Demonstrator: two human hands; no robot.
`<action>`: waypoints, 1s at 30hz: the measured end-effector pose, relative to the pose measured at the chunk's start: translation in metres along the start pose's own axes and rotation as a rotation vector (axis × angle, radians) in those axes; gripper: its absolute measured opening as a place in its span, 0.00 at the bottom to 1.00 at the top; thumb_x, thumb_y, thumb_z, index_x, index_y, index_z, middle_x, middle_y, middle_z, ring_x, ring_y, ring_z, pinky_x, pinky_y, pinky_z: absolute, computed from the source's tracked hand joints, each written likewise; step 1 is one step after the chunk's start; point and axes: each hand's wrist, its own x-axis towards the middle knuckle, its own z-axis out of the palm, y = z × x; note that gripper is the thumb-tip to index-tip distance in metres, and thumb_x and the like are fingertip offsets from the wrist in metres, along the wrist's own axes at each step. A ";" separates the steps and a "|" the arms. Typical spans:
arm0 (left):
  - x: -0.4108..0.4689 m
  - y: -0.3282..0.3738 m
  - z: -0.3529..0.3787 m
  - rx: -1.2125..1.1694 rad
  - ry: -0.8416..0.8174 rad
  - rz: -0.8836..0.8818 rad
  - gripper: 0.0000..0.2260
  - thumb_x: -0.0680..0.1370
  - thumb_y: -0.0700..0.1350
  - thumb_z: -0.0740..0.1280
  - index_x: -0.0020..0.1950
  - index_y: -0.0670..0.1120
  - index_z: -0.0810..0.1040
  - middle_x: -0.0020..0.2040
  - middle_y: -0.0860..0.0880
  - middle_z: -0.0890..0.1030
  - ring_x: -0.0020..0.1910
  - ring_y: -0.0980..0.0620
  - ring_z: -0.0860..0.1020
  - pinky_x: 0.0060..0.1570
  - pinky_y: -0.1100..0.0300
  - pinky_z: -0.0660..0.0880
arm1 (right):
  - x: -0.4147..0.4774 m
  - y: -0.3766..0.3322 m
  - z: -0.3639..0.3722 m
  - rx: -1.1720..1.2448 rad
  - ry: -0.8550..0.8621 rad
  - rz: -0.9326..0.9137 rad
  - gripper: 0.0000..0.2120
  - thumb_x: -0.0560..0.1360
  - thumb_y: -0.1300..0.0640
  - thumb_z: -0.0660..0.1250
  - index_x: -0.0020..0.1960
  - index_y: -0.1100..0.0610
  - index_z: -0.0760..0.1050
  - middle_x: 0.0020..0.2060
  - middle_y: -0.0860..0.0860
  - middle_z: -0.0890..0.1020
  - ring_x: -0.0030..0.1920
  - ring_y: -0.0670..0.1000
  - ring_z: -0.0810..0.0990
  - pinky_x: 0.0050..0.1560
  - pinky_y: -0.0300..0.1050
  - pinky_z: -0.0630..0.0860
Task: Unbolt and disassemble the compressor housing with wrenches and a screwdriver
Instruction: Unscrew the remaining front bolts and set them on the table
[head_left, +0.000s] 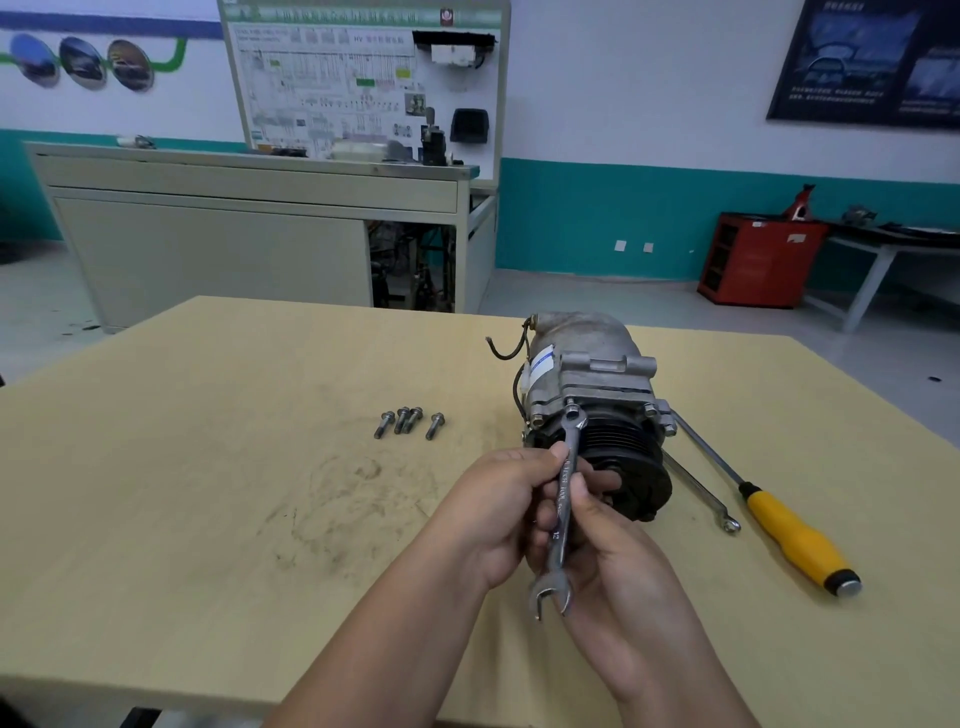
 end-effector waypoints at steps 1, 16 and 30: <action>0.000 -0.001 0.000 -0.014 0.009 0.000 0.20 0.81 0.43 0.59 0.30 0.44 0.79 0.36 0.43 0.84 0.15 0.60 0.62 0.17 0.73 0.56 | 0.001 0.001 -0.001 -0.019 0.007 0.006 0.10 0.68 0.56 0.64 0.35 0.61 0.81 0.25 0.53 0.76 0.25 0.45 0.75 0.26 0.36 0.74; 0.001 -0.004 0.009 0.201 0.047 0.124 0.14 0.81 0.43 0.61 0.40 0.38 0.80 0.28 0.49 0.80 0.19 0.57 0.70 0.25 0.68 0.71 | 0.001 -0.015 -0.014 -0.224 0.165 -0.017 0.14 0.74 0.60 0.66 0.31 0.57 0.83 0.24 0.54 0.76 0.22 0.45 0.73 0.22 0.35 0.70; 0.000 -0.002 0.008 0.197 0.063 0.088 0.19 0.79 0.49 0.63 0.53 0.30 0.77 0.23 0.51 0.74 0.20 0.56 0.73 0.24 0.67 0.72 | 0.002 -0.018 -0.003 0.142 0.083 0.109 0.05 0.66 0.60 0.67 0.40 0.60 0.75 0.23 0.50 0.73 0.20 0.43 0.69 0.21 0.32 0.67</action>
